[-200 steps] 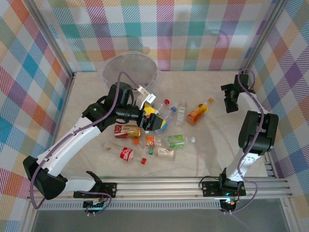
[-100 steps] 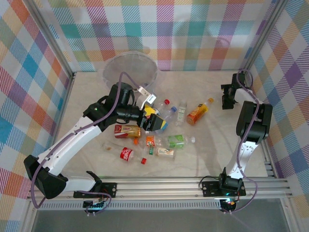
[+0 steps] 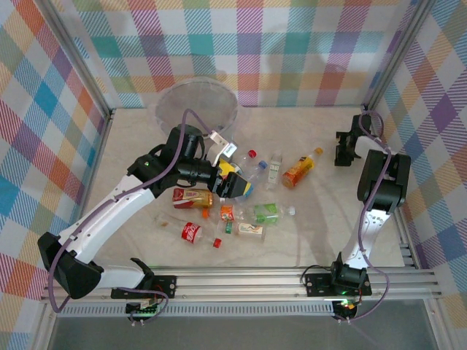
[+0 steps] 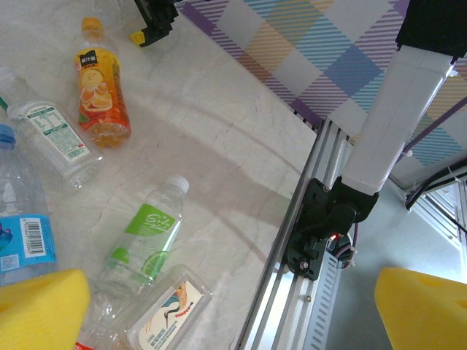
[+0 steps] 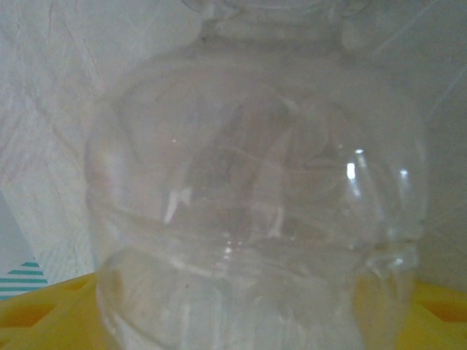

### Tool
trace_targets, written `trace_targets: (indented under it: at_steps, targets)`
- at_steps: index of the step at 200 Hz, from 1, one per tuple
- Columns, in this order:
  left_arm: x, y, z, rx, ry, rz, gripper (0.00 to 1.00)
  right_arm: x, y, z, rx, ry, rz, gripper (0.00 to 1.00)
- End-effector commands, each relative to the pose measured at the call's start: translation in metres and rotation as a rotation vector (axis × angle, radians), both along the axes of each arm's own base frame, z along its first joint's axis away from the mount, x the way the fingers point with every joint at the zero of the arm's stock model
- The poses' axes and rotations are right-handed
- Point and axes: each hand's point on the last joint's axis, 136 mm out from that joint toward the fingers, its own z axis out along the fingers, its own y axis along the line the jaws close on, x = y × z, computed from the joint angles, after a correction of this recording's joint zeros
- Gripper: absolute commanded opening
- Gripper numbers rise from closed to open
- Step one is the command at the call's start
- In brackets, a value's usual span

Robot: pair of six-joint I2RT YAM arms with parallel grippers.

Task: Put the plastic bottles in the bin

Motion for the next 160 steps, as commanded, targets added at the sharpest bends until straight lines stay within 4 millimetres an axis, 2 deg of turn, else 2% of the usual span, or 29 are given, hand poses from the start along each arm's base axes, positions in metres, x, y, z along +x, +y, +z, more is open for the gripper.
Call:
trace_targets:
  at_steps: [1, 58, 160]
  targets:
    - [-0.008, -0.004, -0.002, 0.001, 0.017, -0.031, 1.0, -0.002, -0.011, -0.011, 0.004, -0.002, -0.032, 0.82]
    - [-0.009, -0.005, -0.003, 0.004, 0.02, -0.032, 1.0, -0.009, -0.029, -0.016, 0.023, 0.002, -0.045, 0.82]
    - [-0.009, -0.006, -0.008, 0.018, 0.025, -0.035, 1.0, -0.012, -0.057, -0.009, 0.02, -0.014, -0.059, 0.77]
